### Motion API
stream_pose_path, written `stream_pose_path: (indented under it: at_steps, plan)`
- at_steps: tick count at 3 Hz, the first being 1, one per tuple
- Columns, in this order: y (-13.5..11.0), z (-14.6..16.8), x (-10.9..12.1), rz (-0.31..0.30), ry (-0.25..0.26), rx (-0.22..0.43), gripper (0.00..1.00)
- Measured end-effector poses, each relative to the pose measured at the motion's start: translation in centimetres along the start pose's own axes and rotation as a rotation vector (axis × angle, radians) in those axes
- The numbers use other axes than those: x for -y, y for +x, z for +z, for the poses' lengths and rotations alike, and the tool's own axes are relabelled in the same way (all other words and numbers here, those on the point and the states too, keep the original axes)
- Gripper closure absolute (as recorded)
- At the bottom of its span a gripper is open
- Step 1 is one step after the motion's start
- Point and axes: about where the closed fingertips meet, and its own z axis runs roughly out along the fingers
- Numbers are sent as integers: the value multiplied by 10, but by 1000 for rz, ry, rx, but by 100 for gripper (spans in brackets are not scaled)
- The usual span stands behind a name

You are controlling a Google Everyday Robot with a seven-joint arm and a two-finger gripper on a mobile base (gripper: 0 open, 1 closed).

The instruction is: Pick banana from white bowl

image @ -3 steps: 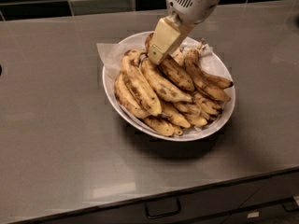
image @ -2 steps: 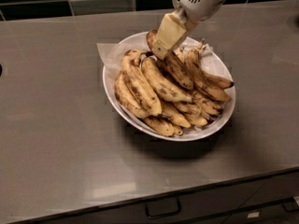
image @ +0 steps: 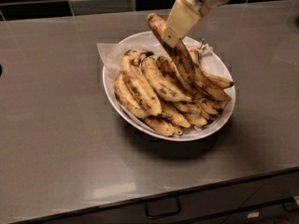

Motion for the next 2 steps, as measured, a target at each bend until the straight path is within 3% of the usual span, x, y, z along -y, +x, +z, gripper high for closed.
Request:
stream_pose_path:
  at_steps: [1, 2]
  plan:
    - [-2, -36, -13, -43, 50, 39, 100]
    - [-2, -36, -13, -43, 50, 39, 100]
